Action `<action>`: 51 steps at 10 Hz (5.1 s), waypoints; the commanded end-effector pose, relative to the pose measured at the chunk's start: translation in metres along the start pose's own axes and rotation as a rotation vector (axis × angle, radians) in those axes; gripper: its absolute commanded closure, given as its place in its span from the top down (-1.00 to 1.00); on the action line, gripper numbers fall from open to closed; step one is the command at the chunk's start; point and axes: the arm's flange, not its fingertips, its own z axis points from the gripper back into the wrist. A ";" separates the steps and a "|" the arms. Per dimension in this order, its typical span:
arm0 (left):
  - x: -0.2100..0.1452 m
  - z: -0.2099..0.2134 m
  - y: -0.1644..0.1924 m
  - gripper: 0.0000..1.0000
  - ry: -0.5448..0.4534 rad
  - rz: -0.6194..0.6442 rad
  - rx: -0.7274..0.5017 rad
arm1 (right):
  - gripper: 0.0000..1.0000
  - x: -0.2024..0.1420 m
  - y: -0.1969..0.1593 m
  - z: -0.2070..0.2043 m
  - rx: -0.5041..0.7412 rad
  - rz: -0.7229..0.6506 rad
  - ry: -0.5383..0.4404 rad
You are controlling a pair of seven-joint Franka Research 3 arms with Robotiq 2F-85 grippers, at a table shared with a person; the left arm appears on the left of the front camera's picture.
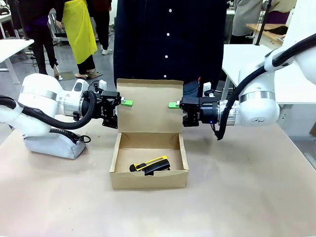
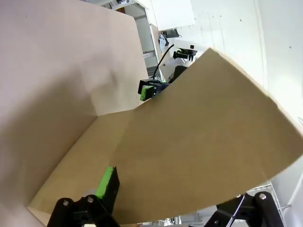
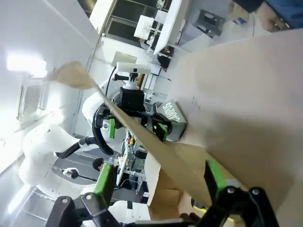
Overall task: Pack the items into the box.
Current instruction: Close the Mailer Box.
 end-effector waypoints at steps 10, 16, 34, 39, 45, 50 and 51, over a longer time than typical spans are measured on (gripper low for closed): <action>-0.009 0.002 0.001 1.00 -0.019 -0.013 0.010 | 1.00 -0.009 0.010 0.000 0.060 0.162 0.030; -0.052 0.000 -0.025 1.00 -0.018 -0.613 0.026 | 1.00 -0.052 0.052 0.017 0.141 0.628 -0.031; -0.111 0.041 -0.010 1.00 0.061 -0.911 -0.092 | 1.00 -0.072 0.010 0.063 0.047 0.679 -0.043; -0.124 0.075 -0.029 1.00 -0.080 -0.993 -0.070 | 1.00 -0.073 0.025 0.112 0.048 0.698 -0.203; -0.108 0.013 -0.002 1.00 -0.046 -1.082 0.104 | 1.00 -0.081 0.009 0.023 0.144 0.882 0.053; -0.119 -0.016 0.008 1.00 0.198 -1.181 0.129 | 1.00 -0.093 -0.018 0.003 0.063 1.029 0.249; -0.119 -0.017 0.009 1.00 0.203 -1.190 0.131 | 1.00 -0.094 -0.020 -0.004 0.034 1.062 0.267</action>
